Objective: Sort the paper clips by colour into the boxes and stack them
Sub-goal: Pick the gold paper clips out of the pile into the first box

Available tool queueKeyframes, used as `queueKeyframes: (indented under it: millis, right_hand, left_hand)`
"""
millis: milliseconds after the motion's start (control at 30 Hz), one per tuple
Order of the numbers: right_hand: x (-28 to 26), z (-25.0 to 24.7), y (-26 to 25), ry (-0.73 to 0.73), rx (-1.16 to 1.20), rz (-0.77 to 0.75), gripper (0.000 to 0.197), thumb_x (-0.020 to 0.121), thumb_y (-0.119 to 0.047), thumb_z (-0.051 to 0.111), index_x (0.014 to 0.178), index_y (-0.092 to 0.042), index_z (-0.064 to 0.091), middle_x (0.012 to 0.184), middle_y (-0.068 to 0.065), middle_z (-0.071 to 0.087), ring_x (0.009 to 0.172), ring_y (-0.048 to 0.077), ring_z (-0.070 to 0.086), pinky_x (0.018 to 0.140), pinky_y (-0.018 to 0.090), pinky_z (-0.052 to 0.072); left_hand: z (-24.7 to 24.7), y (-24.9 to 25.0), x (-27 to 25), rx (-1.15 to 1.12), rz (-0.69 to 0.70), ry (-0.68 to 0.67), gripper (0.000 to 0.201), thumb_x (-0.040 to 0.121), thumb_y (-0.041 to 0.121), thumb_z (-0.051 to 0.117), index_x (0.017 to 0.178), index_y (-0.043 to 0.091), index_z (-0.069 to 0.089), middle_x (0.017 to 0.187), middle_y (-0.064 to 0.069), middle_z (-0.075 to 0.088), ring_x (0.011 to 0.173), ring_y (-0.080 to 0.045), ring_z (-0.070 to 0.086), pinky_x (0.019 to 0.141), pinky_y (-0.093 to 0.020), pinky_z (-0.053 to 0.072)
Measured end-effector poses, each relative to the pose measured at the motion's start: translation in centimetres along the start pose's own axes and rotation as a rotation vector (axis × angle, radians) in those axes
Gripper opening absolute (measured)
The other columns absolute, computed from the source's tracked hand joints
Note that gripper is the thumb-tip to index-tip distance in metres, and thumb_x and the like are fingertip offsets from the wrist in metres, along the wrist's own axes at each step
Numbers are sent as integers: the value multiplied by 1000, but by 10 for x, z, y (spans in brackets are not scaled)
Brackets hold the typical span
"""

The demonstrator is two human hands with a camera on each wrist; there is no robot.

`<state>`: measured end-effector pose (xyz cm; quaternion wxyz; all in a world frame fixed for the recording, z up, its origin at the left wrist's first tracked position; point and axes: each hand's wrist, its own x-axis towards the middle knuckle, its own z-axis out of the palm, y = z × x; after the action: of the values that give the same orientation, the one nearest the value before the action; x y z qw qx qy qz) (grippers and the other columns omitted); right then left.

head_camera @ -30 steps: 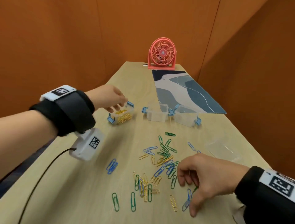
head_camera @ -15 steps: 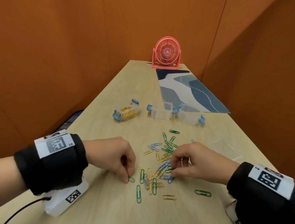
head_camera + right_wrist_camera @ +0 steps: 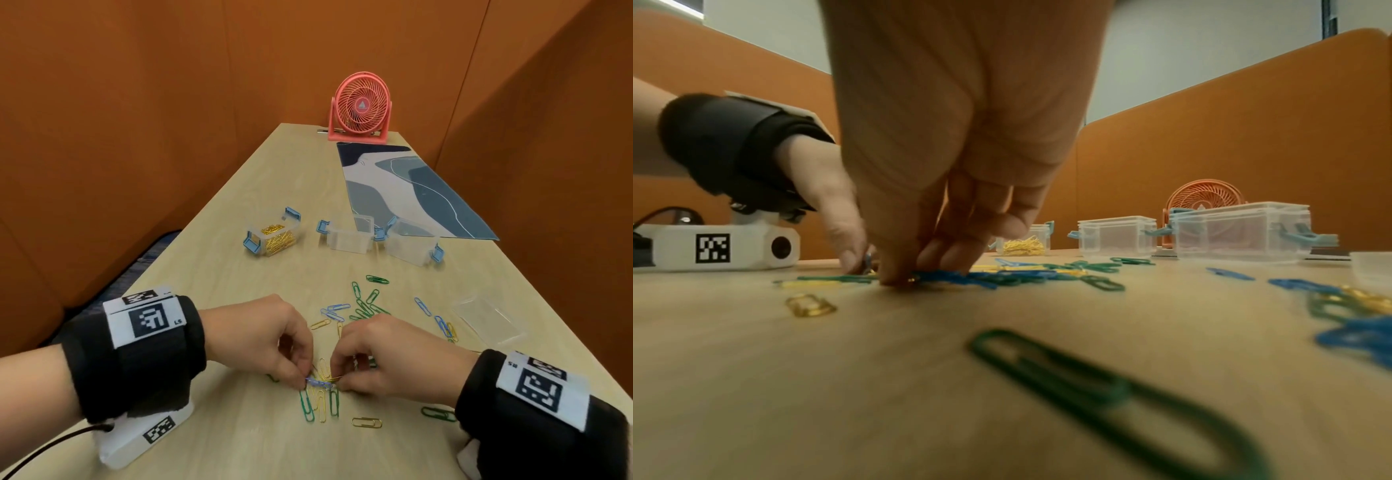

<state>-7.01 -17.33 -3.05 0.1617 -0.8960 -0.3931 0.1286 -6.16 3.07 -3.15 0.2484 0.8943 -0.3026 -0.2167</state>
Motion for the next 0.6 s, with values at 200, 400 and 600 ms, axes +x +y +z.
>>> queueKeyframes:
  millis: [200,400,600]
  right_hand:
    - [-3,-4,2,136,-37,71,9,87,-27,55,88,-25,64,79,-15,49,72,3,46,77,30,48]
    - [-2,-3,4,267,-52,173,11,89,-29,52,90,-27,62,85,-14,54,73,5,44,71,24,42]
    - [-1,-2,5,276,-47,188,13,91,-32,51,91,-27,63,89,-12,57,75,6,46,74,25,45]
  left_hand:
    - [-6,-2,-9,25,-8,266,8,80,25,68,74,21,67,74,5,67,67,-15,58,61,-21,48]
    - [-9,-9,-18,70,-96,340,19,80,27,68,64,34,60,62,19,62,58,-9,54,66,-33,51]
    - [-9,-12,-16,220,-157,338,4,87,33,61,87,29,64,71,21,59,67,12,51,56,-6,37]
